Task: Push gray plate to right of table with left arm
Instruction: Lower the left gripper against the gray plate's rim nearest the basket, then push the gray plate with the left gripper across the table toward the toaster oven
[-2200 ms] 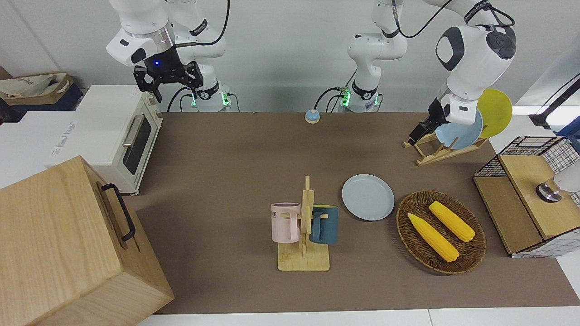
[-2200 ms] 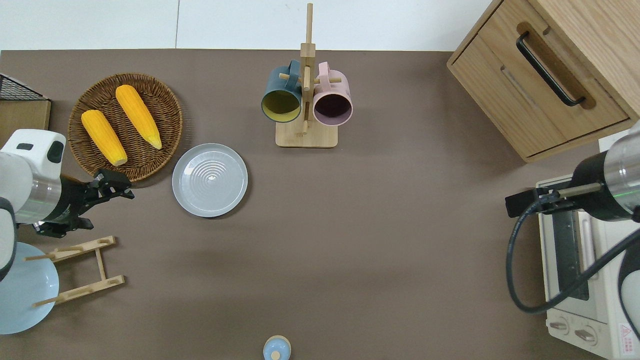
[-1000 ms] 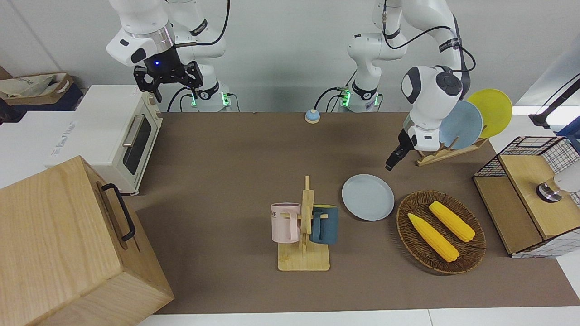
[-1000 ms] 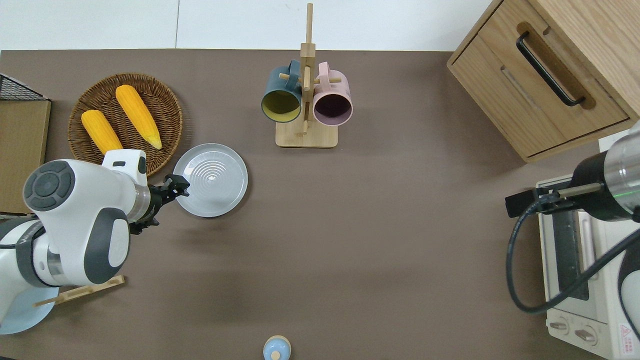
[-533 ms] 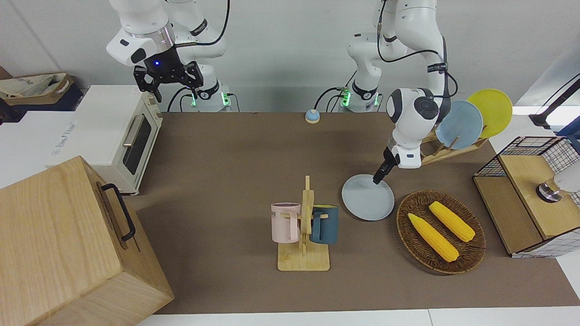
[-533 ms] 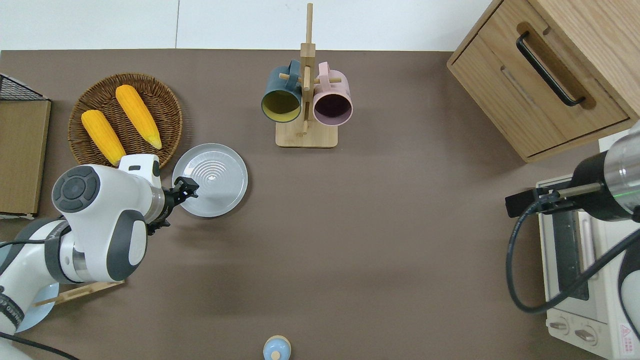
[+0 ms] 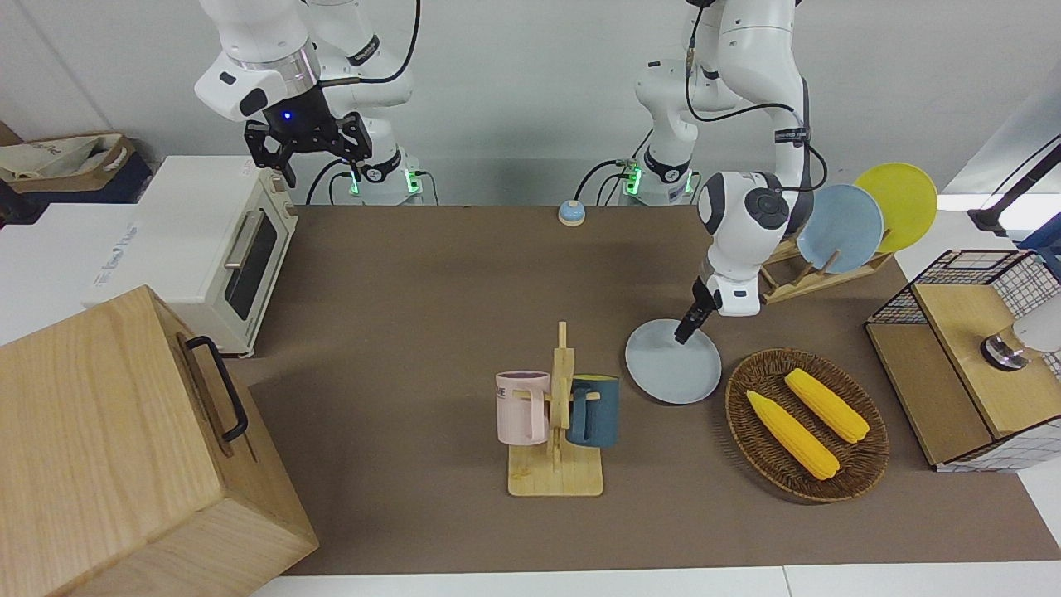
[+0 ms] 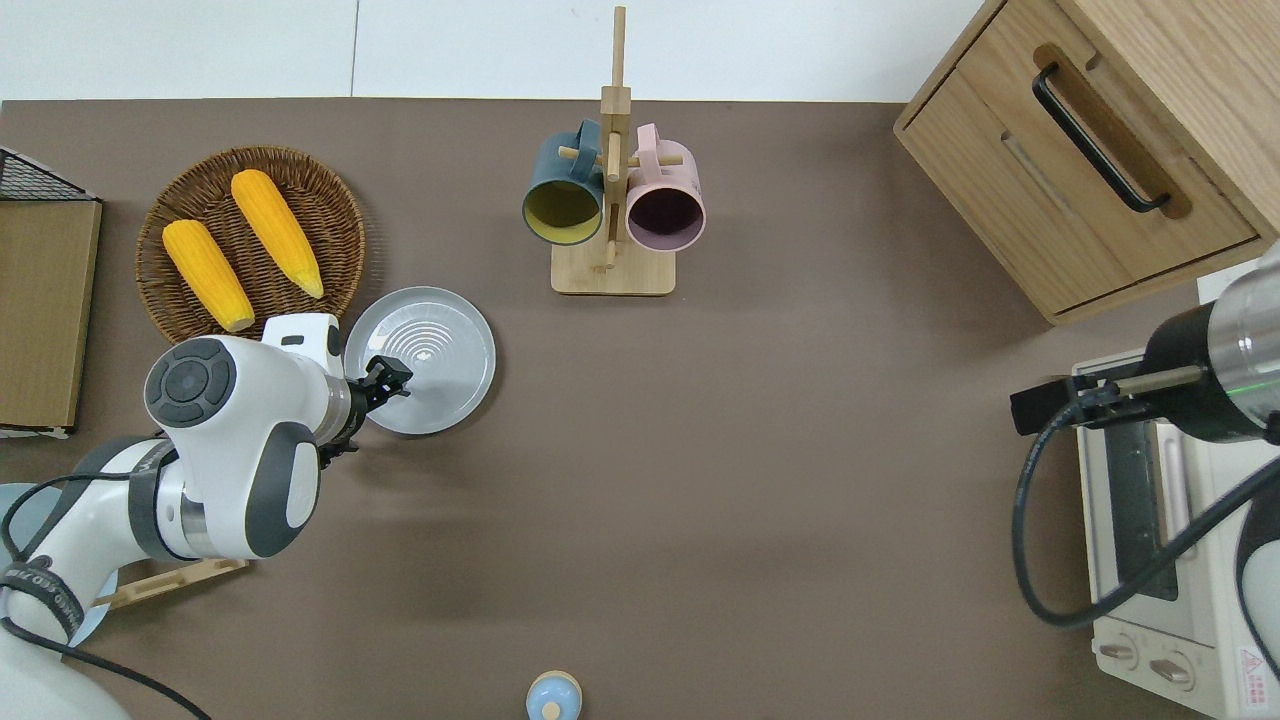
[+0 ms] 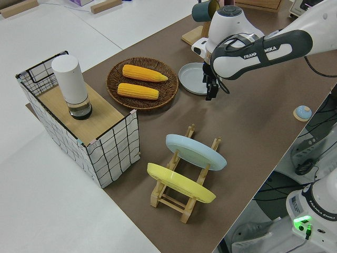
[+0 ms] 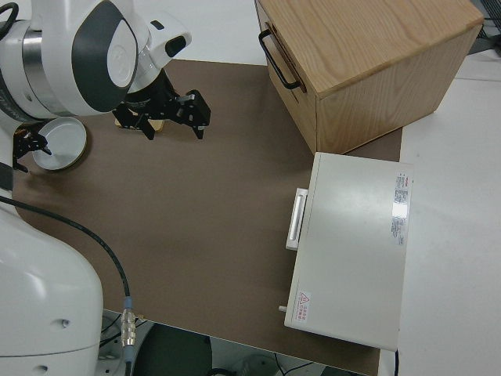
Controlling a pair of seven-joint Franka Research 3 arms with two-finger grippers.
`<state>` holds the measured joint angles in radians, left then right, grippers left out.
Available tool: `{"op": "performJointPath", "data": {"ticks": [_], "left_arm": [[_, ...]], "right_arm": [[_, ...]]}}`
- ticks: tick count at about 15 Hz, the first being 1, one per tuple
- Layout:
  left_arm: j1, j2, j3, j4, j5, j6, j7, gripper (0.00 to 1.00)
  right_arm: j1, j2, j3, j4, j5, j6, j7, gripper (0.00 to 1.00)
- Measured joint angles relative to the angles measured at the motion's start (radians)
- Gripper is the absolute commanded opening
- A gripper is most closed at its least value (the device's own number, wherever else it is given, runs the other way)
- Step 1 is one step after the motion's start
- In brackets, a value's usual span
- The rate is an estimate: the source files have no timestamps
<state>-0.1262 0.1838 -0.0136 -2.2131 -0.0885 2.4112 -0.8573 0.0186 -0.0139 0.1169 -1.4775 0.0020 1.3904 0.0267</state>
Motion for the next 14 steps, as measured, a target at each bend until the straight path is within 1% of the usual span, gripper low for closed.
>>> {"op": "performJointPath", "data": {"ticks": [2, 4, 6, 7, 14], "left_arm": [[0.000, 0.003, 0.000, -0.006, 0.000, 0.011, 0.000, 0.52], [0.000, 0.003, 0.000, -0.008, 0.000, 0.014, 0.000, 0.27], [0.000, 0.002, 0.000, -0.008, 0.000, 0.017, 0.000, 0.11], [-0.001, 0.001, -0.001, -0.007, 0.000, 0.026, 0.000, 0.00], [-0.001, -0.008, 0.000, -0.007, 0.000, 0.028, -0.002, 0.00]], "right_arm": [[0.000, 0.000, 0.000, 0.000, 0.000, 0.000, 0.000, 0.983], [0.000, 0.000, 0.000, 0.000, 0.000, 0.000, 0.000, 0.983], [0.000, 0.000, 0.000, 0.000, 0.000, 0.000, 0.000, 0.983], [0.000, 0.000, 0.000, 0.000, 0.000, 0.000, 0.000, 0.983], [0.000, 0.000, 0.000, 0.000, 0.000, 0.000, 0.000, 0.983]]}}
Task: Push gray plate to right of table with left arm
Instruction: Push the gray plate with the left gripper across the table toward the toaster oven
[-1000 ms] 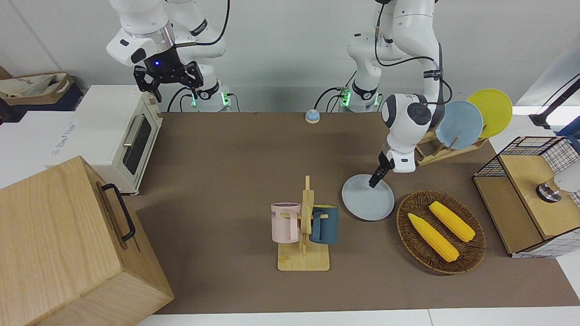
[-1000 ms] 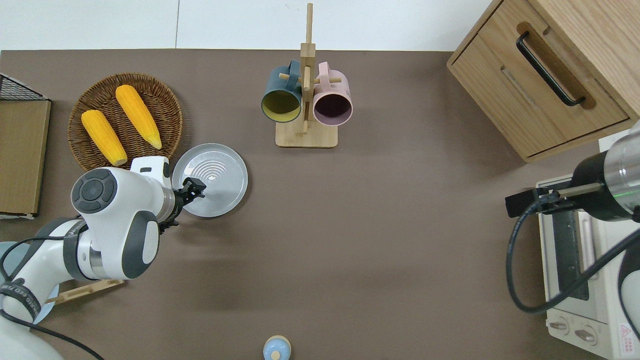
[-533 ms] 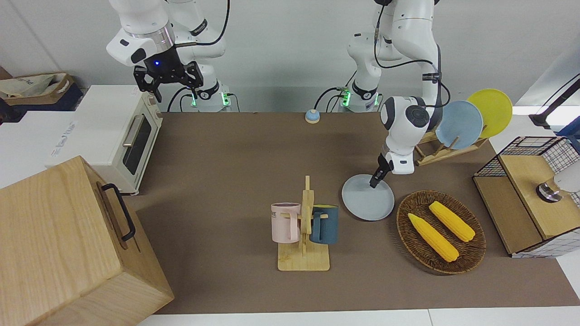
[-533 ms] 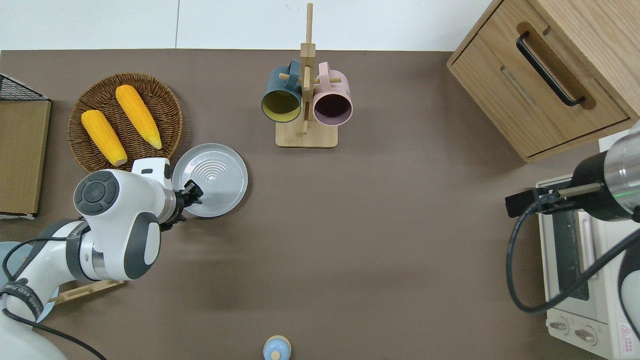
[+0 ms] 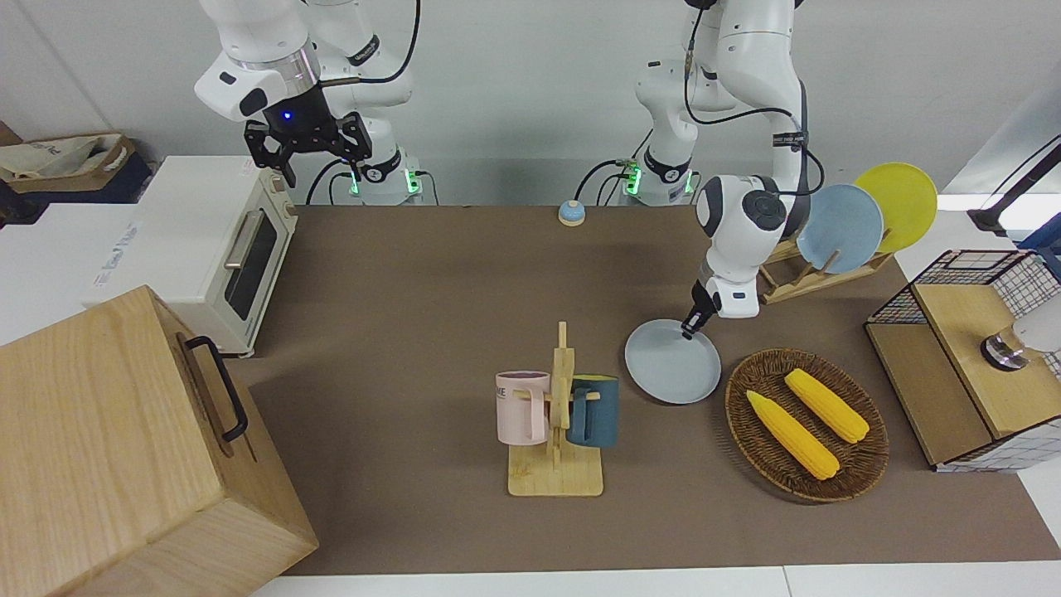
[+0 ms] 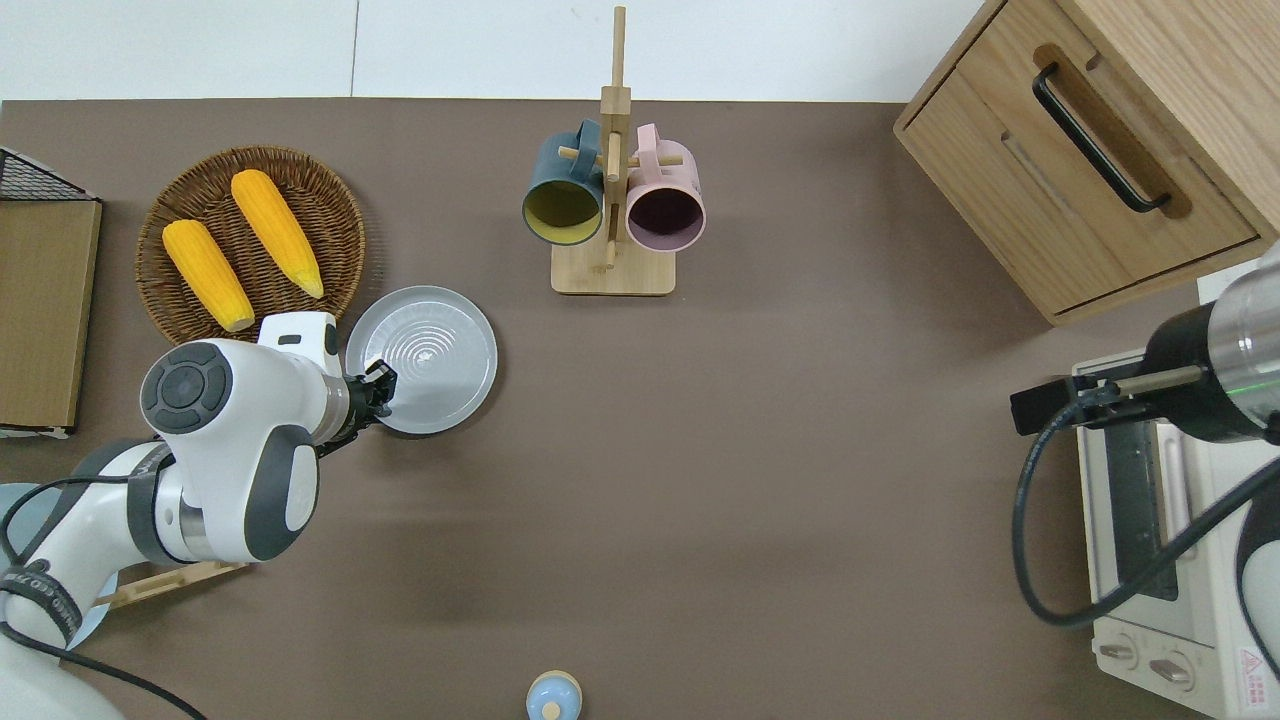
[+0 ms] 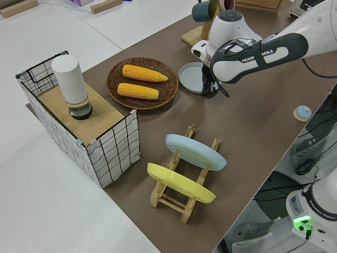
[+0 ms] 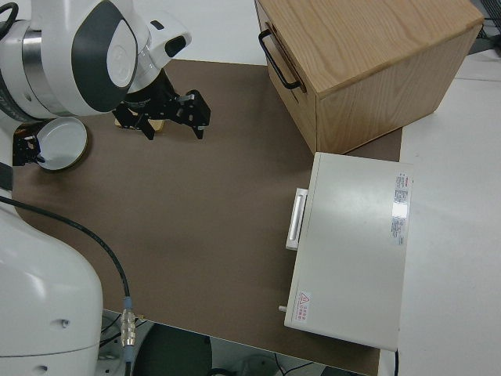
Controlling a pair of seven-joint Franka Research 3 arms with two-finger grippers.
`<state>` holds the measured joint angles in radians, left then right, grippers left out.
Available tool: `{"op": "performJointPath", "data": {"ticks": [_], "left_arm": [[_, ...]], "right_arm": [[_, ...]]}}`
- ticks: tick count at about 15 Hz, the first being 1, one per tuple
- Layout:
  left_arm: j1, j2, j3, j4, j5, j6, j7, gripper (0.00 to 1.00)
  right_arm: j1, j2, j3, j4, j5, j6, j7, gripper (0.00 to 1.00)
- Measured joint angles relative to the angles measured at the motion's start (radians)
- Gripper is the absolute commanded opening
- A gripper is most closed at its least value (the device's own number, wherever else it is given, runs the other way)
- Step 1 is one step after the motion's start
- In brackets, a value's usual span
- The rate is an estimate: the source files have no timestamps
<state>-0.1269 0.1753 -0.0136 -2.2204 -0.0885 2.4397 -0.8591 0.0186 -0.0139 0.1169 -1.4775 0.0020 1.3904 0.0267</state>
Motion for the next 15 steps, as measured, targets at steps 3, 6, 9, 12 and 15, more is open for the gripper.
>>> {"op": "performJointPath", "data": {"ticks": [3, 6, 9, 12, 15], "left_arm": [[0.000, -0.001, -0.001, 0.000, 0.011, 0.001, -0.003, 0.00], [-0.006, -0.003, -0.001, 0.000, 0.028, 0.001, -0.030, 0.00], [-0.041, -0.003, 0.002, 0.000, 0.031, 0.000, -0.083, 0.00], [-0.106, -0.004, 0.001, 0.000, 0.032, 0.000, -0.171, 0.00], [-0.165, -0.004, 0.000, 0.000, 0.032, 0.000, -0.242, 0.00]], "right_arm": [[0.000, 0.000, 0.000, 0.000, 0.000, 0.000, 0.000, 0.983], [0.000, 0.000, 0.000, 0.000, 0.000, 0.000, 0.000, 0.983], [0.000, 0.000, 0.000, 0.000, 0.000, 0.000, 0.000, 0.983], [0.000, 0.000, 0.000, 0.000, 0.000, 0.000, 0.000, 0.983], [0.000, 0.000, 0.000, 0.000, 0.000, 0.000, 0.000, 0.983]]}}
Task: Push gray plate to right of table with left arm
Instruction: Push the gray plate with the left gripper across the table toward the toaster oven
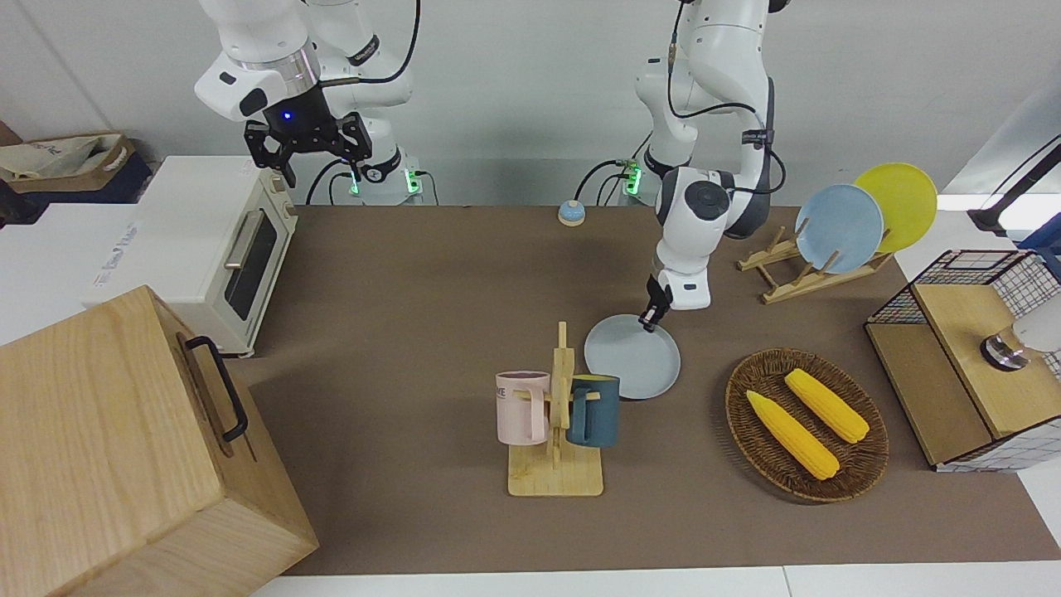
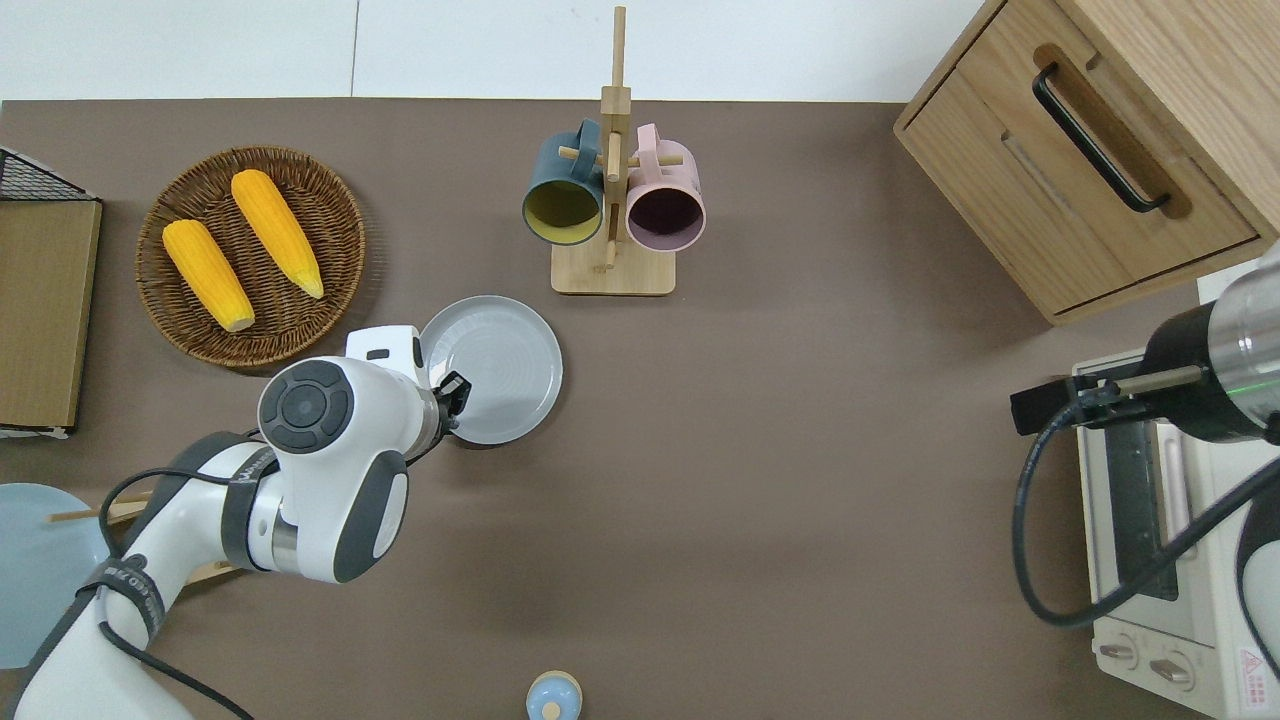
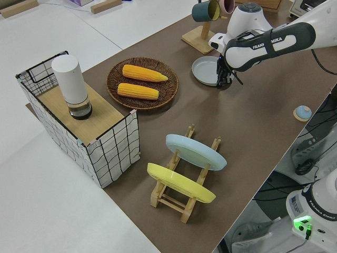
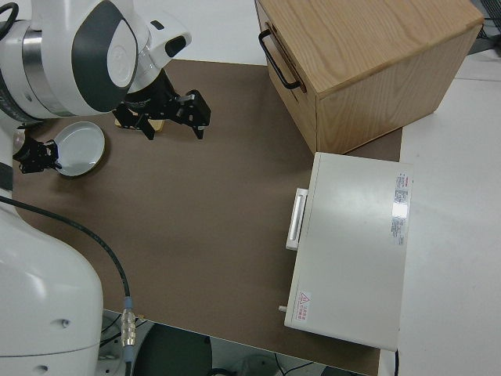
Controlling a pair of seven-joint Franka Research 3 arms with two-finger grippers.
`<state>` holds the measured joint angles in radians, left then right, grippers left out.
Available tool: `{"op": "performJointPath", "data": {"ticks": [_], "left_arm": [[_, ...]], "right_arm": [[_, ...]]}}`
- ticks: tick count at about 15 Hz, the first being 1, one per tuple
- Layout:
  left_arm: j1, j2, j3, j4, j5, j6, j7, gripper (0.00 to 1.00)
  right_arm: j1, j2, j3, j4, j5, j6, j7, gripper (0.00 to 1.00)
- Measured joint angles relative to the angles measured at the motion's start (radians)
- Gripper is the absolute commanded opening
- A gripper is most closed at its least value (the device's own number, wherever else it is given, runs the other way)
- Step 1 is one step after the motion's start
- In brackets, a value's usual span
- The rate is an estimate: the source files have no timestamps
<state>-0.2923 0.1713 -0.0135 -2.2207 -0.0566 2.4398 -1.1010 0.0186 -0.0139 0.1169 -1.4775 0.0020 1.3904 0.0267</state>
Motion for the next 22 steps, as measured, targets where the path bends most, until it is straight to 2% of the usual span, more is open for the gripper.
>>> {"op": "performJointPath", "data": {"ticks": [10, 15, 22], "left_arm": [[-0.180, 0.007, -0.001, 0.010, 0.001, 0.001, -0.220, 0.00], [-0.270, 0.047, -0.001, 0.064, 0.001, 0.001, -0.335, 0.00], [-0.372, 0.148, 0.000, 0.207, 0.005, -0.031, -0.451, 0.00]], "right_arm": [[0.000, 0.000, 0.000, 0.000, 0.000, 0.000, 0.000, 0.983], [0.000, 0.000, 0.000, 0.000, 0.000, 0.000, 0.000, 0.983], [0.000, 0.000, 0.000, 0.000, 0.000, 0.000, 0.000, 0.983]]}}
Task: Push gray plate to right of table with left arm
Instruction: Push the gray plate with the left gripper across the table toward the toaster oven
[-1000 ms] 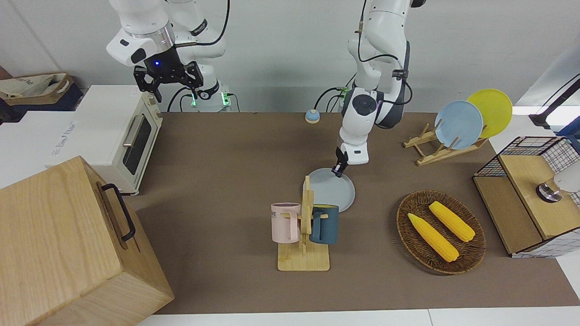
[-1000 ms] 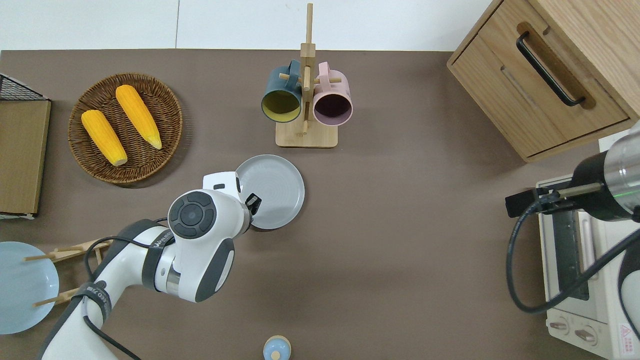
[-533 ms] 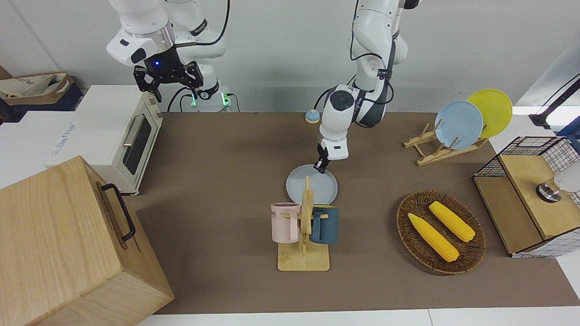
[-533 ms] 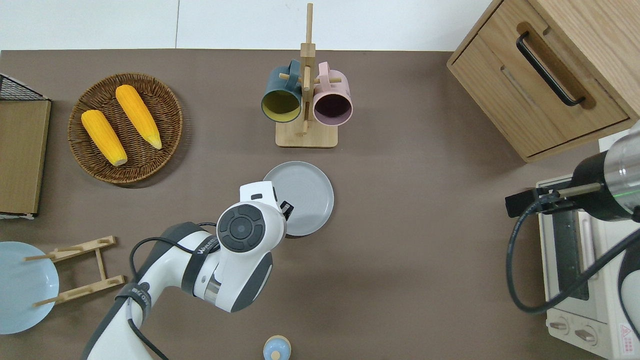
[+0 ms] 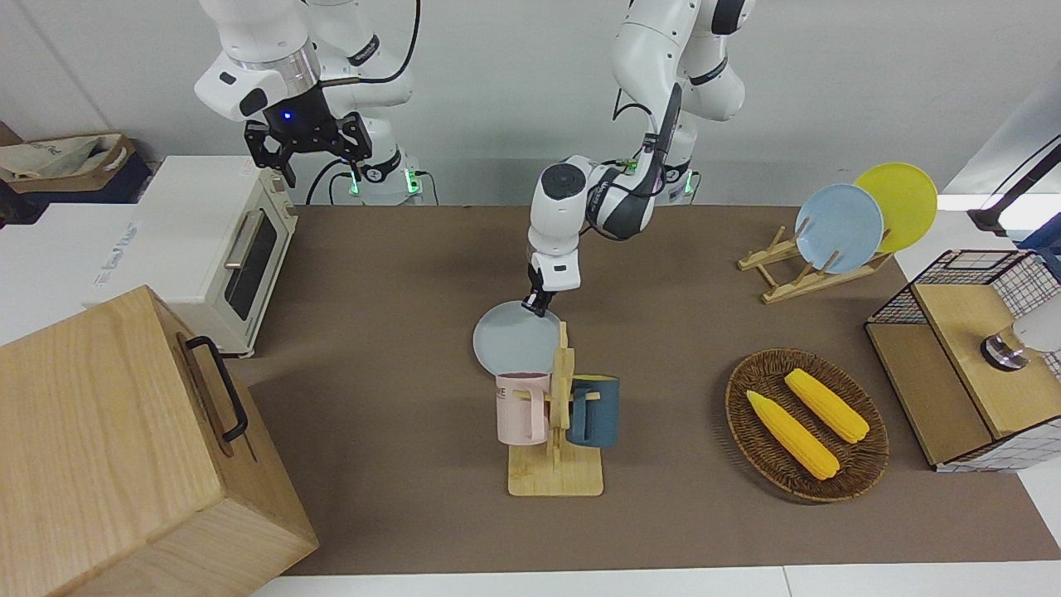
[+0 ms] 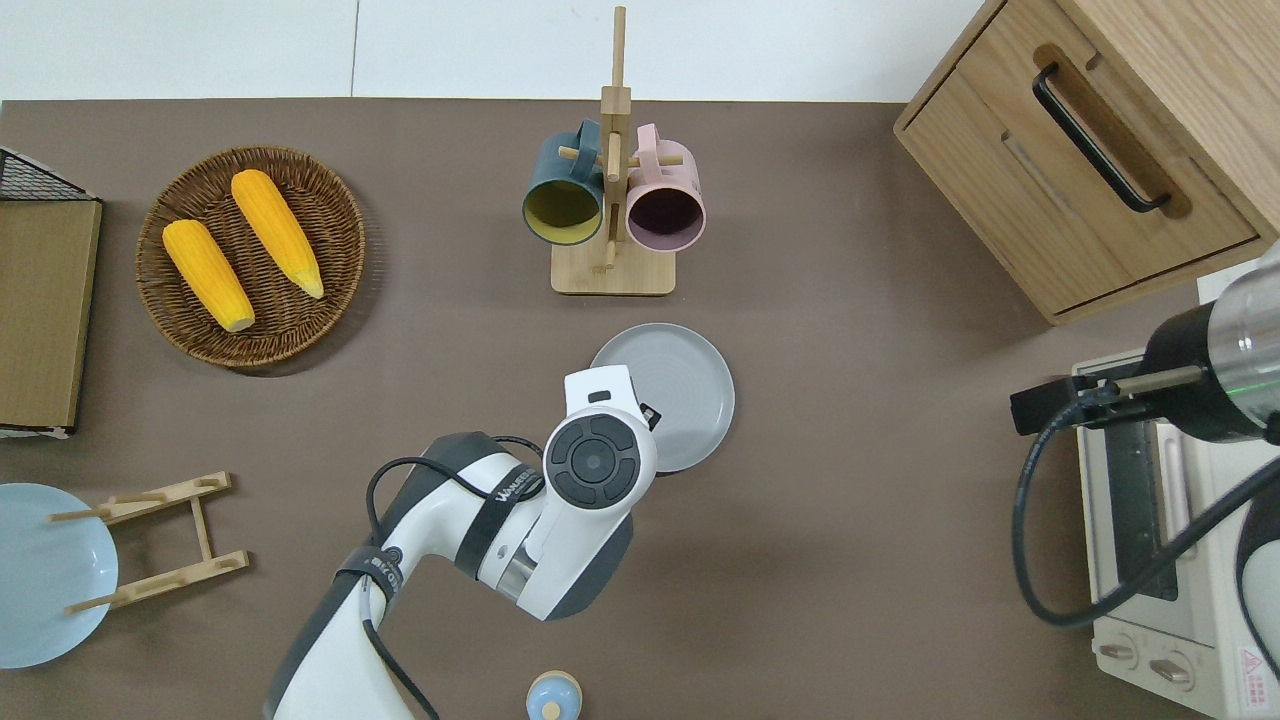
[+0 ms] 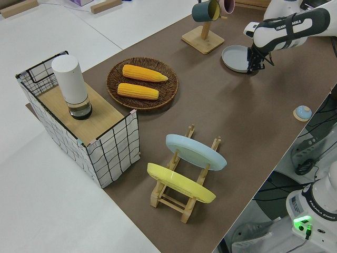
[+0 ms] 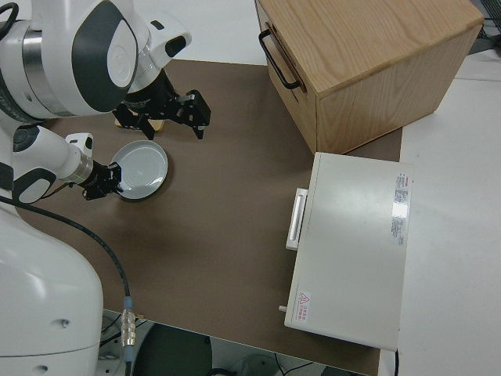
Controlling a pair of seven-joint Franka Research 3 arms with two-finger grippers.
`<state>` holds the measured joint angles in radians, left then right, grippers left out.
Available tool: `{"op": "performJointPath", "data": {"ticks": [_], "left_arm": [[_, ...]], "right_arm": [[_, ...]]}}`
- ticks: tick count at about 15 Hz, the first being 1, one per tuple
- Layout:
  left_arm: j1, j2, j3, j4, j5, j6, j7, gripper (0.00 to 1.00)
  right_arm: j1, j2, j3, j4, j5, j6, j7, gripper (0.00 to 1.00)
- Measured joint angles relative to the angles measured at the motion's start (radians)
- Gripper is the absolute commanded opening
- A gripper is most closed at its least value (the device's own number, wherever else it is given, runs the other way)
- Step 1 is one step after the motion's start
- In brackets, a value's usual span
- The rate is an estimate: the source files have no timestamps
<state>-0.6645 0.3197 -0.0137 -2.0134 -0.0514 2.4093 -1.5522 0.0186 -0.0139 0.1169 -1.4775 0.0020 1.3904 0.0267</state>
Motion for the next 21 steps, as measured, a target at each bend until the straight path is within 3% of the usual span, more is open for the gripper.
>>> {"op": "performJointPath", "data": {"ticks": [12, 21], "left_arm": [[-0.132, 0.090, 0.001, 0.131, 0.003, -0.005, -0.108, 0.00], [-0.213, 0.201, 0.001, 0.290, 0.066, -0.007, -0.238, 0.00]], "right_arm": [[0.000, 0.000, 0.000, 0.000, 0.000, 0.000, 0.000, 0.983], [0.000, 0.000, 0.000, 0.000, 0.000, 0.000, 0.000, 0.983]]}}
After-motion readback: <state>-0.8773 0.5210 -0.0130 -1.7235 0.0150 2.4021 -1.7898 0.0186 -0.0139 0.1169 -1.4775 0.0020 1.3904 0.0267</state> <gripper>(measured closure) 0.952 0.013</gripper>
